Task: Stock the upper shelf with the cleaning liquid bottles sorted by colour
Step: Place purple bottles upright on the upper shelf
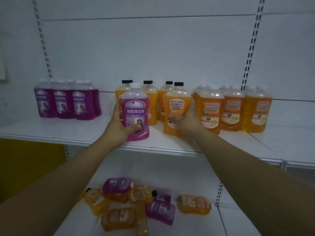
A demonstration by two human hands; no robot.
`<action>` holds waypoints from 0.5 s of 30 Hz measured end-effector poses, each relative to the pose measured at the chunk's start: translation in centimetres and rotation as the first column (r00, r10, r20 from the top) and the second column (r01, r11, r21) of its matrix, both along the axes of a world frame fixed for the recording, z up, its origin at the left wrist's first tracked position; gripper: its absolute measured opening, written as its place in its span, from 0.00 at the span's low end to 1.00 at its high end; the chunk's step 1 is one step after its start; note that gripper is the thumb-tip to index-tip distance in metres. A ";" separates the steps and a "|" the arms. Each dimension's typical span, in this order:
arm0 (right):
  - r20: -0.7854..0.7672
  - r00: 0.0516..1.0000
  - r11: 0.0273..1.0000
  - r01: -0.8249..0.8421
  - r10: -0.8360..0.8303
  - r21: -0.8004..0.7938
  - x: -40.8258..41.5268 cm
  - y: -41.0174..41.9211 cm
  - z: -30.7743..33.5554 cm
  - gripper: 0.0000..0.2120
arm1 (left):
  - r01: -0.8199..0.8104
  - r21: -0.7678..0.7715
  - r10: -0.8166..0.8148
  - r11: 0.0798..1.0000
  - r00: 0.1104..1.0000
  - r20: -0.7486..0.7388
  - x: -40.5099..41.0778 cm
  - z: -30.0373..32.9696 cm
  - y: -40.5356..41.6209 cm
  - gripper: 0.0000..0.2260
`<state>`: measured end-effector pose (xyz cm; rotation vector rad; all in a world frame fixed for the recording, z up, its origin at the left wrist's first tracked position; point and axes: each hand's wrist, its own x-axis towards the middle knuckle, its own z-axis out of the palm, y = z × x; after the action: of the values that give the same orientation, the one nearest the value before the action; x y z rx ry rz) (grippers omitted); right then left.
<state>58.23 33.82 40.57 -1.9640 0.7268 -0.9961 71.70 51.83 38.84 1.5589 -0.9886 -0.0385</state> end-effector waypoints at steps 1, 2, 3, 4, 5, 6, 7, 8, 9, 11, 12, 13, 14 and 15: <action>-0.024 1.000 1.000 0.005 -0.004 0.008 0.5 -0.1 0.2 0.48 | 0.009 0.007 -0.009 1.000 1.000 0.006 0.3 0.0 0.0 0.41; -0.051 0.999 1.000 0.010 -0.009 0.023 1.1 -0.1 0.3 0.49 | 0.015 0.014 -0.015 1.000 1.000 0.007 0.7 0.1 -0.1 0.41; -0.063 0.998 0.999 0.009 -0.007 0.032 1.5 -0.1 0.4 0.48 | 0.017 0.022 -0.017 1.000 1.000 0.002 1.0 0.3 -0.2 0.41; -0.077 0.997 0.999 0.010 -0.007 0.042 1.9 -0.1 0.4 0.47 | 0.015 0.029 -0.015 0.999 1.000 -0.003 1.3 0.3 -0.4 0.42; -0.075 0.997 0.999 0.013 -0.010 0.038 2.3 -0.2 0.3 0.46 | 0.016 0.032 -0.015 0.999 1.000 -0.009 1.6 0.3 -0.5 0.42; -0.078 0.997 0.999 0.021 -0.018 0.041 2.6 -0.2 0.2 0.44 | 0.023 0.031 -0.023 0.999 1.000 -0.009 1.9 0.2 -0.7 0.41; -0.071 0.997 0.999 0.026 -0.023 0.035 3.0 -0.4 0.1 0.41 | 0.035 0.031 -0.035 0.999 0.999 -0.007 2.1 0.1 -0.9 0.40; -0.077 0.997 0.999 0.032 -0.029 0.040 3.4 -0.6 0.0 0.39 | 0.050 0.032 -0.050 0.998 0.999 -0.001 2.2 0.0 -1.0 0.39; -0.080 0.996 0.998 0.030 -0.026 0.046 3.8 -0.8 0.0 0.39 | 0.062 0.034 -0.062 0.998 0.998 0.001 2.3 -0.1 -1.1 0.38; -0.093 0.996 0.998 0.018 -0.013 0.055 4.5 -1.0 0.0 0.38 | 0.080 0.029 -0.080 0.996 0.997 -0.005 2.5 -0.2 -1.2 0.36; -0.096 0.995 0.998 0.015 -0.010 0.054 4.8 -1.1 0.1 0.37 | 0.085 0.024 -0.085 0.996 0.996 -0.010 2.7 -0.3 -1.2 0.35; -0.093 0.996 0.999 0.012 -0.007 0.052 5.1 -1.2 0.1 0.36 | 0.090 0.019 -0.090 0.996 0.996 -0.014 2.8 -0.3 -1.2 0.35; -0.093 0.996 0.998 0.014 -0.009 0.054 5.3 -1.3 0.1 0.36 | 0.096 0.013 -0.096 0.995 0.995 -0.020 2.8 -0.4 -1.2 0.34; -0.089 0.996 0.998 0.016 -0.011 0.054 5.6 -1.3 0.0 0.35 | 0.101 0.009 -0.101 0.995 0.995 -0.025 2.8 -0.4 -1.2 0.34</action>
<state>63.83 32.50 40.59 -1.9683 0.8089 -0.8925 74.54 50.60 38.40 1.5131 -1.0491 -0.1328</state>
